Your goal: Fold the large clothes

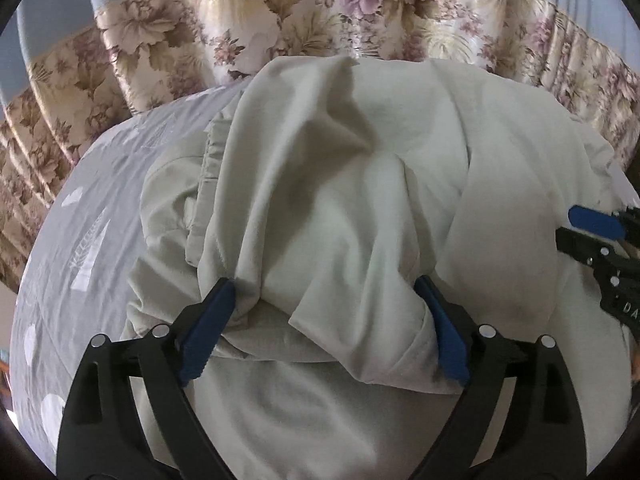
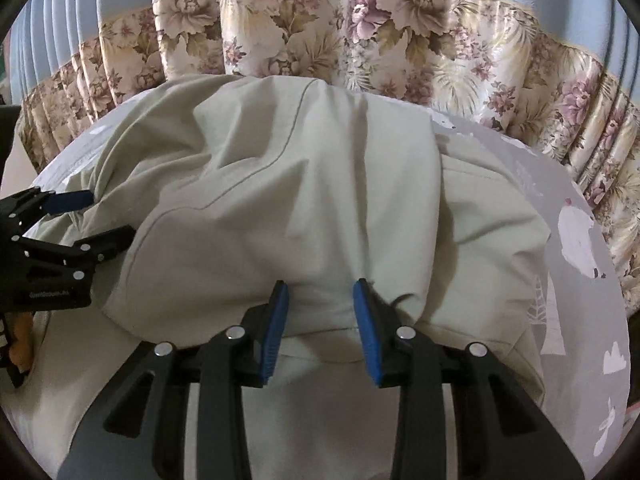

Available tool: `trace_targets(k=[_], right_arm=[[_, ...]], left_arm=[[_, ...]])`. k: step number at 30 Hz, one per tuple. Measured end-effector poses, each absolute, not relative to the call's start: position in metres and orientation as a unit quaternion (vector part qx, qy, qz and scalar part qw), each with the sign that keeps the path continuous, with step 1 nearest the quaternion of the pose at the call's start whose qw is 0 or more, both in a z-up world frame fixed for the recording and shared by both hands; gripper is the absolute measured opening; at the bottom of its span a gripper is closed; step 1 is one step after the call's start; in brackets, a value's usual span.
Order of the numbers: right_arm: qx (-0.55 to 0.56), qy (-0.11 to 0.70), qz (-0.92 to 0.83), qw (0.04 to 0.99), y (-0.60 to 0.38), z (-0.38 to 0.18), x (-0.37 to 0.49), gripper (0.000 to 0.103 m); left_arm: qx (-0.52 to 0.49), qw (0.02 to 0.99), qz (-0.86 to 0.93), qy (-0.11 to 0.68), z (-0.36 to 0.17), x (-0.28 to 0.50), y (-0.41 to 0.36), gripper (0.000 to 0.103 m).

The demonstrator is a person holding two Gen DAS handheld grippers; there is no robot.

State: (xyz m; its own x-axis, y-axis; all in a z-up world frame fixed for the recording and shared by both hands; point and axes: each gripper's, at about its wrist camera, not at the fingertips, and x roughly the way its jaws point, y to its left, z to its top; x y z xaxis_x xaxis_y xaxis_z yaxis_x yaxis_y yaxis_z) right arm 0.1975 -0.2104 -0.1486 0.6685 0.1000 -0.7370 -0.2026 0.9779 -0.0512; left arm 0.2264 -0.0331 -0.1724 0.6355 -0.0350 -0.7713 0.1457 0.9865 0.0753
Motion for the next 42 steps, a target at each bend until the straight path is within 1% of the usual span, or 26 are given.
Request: trace_targets(k=[2, 3, 6, 7, 8, 9, 11, 13, 15, 18, 19, 21, 22, 23, 25, 27, 29, 33, 35, 37, 39, 42], right_arm=[[-0.048, 0.405, 0.083, 0.909, -0.213, -0.141, 0.194, 0.034], [-0.034, 0.405, 0.088, 0.910, -0.216, -0.133, 0.192, 0.036], [-0.018, 0.367, 0.092, 0.926, -0.223, -0.095, 0.185, 0.038], [-0.025, 0.351, 0.081, 0.933, -0.225, -0.082, 0.186, 0.042], [-0.031, 0.335, 0.072, 0.939, -0.228, -0.070, 0.189, 0.043], [-0.031, 0.321, 0.065, 0.944, -0.233, -0.057, 0.198, 0.045], [-0.027, 0.323, 0.069, 0.944, -0.240, -0.044, 0.224, 0.045], [-0.049, 0.350, 0.081, 0.932, -0.236, -0.047, 0.254, 0.045], [-0.080, 0.371, 0.093, 0.921, -0.226, -0.057, 0.277, 0.045], [-0.139, 0.396, 0.075, 0.905, -0.211, -0.084, 0.301, 0.043], [-0.152, 0.400, 0.068, 0.901, -0.211, -0.092, 0.305, 0.043], [-0.155, 0.411, 0.057, 0.897, -0.219, -0.107, 0.311, 0.043], [-0.161, 0.411, 0.049, 0.896, -0.223, -0.112, 0.312, 0.043], [-0.166, 0.411, 0.047, 0.895, -0.227, -0.118, 0.312, 0.045], [-0.162, 0.414, 0.048, 0.895, -0.235, -0.129, 0.316, 0.053], [-0.162, 0.413, 0.043, 0.895, -0.239, -0.137, 0.318, 0.058], [-0.171, 0.409, 0.038, 0.896, -0.237, -0.142, 0.319, 0.061], [-0.177, 0.408, 0.046, 0.894, -0.234, -0.129, 0.309, 0.061], [-0.172, 0.392, 0.056, 0.902, -0.236, -0.108, 0.294, 0.061], [-0.167, 0.383, 0.071, 0.906, -0.236, -0.093, 0.283, 0.062], [-0.175, 0.376, 0.089, 0.906, -0.232, -0.080, 0.268, 0.062], [-0.190, 0.375, 0.123, 0.899, -0.222, -0.077, 0.250, 0.062]], left_arm=[[0.057, 0.898, -0.054, 0.433, -0.166, 0.225, -0.031, 0.091], [0.046, 0.894, -0.058, 0.441, -0.158, 0.224, -0.027, 0.090], [0.032, 0.906, -0.060, 0.419, -0.126, 0.219, -0.015, 0.090], [0.035, 0.910, -0.055, 0.409, -0.117, 0.221, -0.013, 0.092], [0.040, 0.913, -0.049, 0.403, -0.109, 0.225, -0.011, 0.099], [0.051, 0.916, -0.040, 0.395, -0.099, 0.236, -0.010, 0.100], [0.078, 0.915, -0.023, 0.394, -0.093, 0.259, -0.012, 0.100], [0.086, 0.908, -0.023, 0.410, -0.093, 0.282, -0.012, 0.100], [0.073, 0.899, -0.027, 0.430, -0.095, 0.304, -0.010, 0.100], [0.088, 0.903, -0.011, 0.419, -0.105, 0.322, -0.012, 0.099], [0.091, 0.900, 0.009, 0.427, -0.115, 0.330, -0.008, 0.097], [0.075, 0.889, 0.005, 0.452, -0.134, 0.339, 0.002, 0.088], [0.059, 0.882, 0.000, 0.467, -0.147, 0.344, 0.011, 0.089], [0.049, 0.882, -0.007, 0.468, -0.153, 0.345, 0.017, 0.090], [0.043, 0.884, -0.016, 0.466, -0.162, 0.345, 0.024, 0.092], [0.038, 0.885, -0.019, 0.464, -0.165, 0.346, 0.028, 0.095], [0.048, 0.887, -0.017, 0.459, -0.167, 0.347, 0.025, 0.097], [0.072, 0.890, -0.019, 0.449, -0.160, 0.342, 0.023, 0.098], [0.081, 0.893, -0.021, 0.441, -0.147, 0.333, 0.023, 0.096], [0.103, 0.903, -0.038, 0.415, -0.130, 0.318, 0.020, 0.096], [0.126, 0.908, -0.074, 0.392, -0.113, 0.299, 0.012, 0.097], [0.149, 0.903, -0.148, 0.374, -0.102, 0.275, -0.001, 0.098]])
